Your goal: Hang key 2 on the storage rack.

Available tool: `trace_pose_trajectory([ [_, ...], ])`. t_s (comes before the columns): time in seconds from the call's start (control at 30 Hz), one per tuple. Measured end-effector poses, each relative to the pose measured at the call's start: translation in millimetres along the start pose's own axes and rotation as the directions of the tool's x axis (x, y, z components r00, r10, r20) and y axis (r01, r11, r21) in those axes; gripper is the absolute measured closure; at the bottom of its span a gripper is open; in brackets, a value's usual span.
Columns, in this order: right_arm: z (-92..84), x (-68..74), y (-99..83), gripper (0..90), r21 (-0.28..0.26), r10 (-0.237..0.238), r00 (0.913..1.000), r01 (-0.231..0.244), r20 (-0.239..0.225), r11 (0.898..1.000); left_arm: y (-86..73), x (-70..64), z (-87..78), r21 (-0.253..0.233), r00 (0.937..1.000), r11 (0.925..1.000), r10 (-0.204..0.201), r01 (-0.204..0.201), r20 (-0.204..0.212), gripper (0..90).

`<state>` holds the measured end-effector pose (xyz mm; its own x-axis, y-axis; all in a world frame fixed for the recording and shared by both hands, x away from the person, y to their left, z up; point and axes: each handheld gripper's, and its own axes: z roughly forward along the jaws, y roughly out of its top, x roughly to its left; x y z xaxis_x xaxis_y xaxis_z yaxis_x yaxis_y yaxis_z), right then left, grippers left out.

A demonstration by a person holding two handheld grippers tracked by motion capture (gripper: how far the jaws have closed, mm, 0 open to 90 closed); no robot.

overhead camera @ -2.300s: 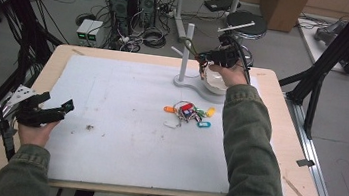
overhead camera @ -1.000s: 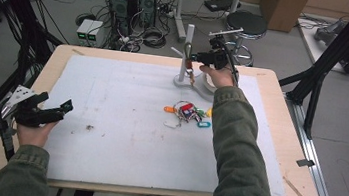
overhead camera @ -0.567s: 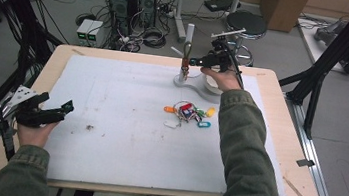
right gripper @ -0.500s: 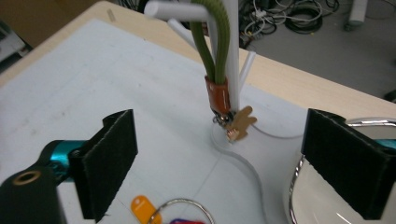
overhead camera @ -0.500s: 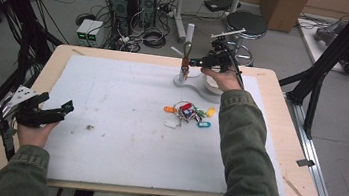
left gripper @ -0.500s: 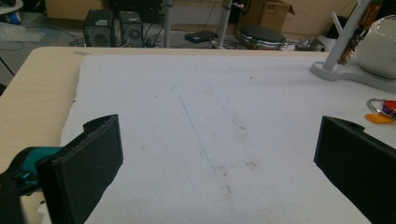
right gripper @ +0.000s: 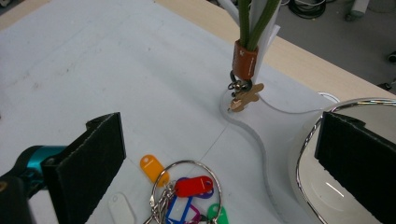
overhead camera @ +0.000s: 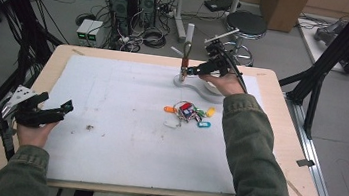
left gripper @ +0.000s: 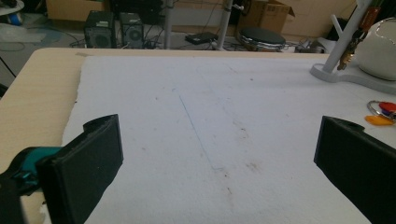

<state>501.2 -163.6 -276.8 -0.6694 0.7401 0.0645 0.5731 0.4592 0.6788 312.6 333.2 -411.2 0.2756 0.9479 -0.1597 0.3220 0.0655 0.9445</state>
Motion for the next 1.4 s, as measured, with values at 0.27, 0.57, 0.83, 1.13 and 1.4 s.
trace_pose_trajectory([
  [0.27,1.4,9.9,-9.5,0.9,0.005,-0.008,0.9995,0.008,-0.03,1.0,0.1,0.3,-0.2,-0.005,1.0,1.0,-0.004,0.004,0.0,1.7],
  [0.57,17.4,13.2,-39.4,0.9,0.056,-0.006,0.9991,0.008,-0.041,0.998,0.1,-0.1,0.3,0.0,1.0,1.0,0.0,0.0,0.001,1.7],
  [0.83,23.9,15.5,-49.3,0.9,0.072,-0.014,0.999,0.017,-0.044,0.997,0.3,-0.2,0.0,-0.004,1.0,1.0,-0.004,0.004,0.001,1.7],
  [1.13,37.6,22.6,-57.4,0.9,0.101,-0.014,0.9983,0.019,-0.056,0.995,2.5,-2.2,6.9,-0.011,0.9997,0.9999,-0.008,0.008,0.021,1.7],
  [1.4,46.2,25.7,-63.5,0.9,0.118,-0.013,0.9974,0.021,-0.071,0.993,3.4,-3.0,9.6,-0.015,0.9996,0.9998,-0.011,0.011,0.027,1.7],
])
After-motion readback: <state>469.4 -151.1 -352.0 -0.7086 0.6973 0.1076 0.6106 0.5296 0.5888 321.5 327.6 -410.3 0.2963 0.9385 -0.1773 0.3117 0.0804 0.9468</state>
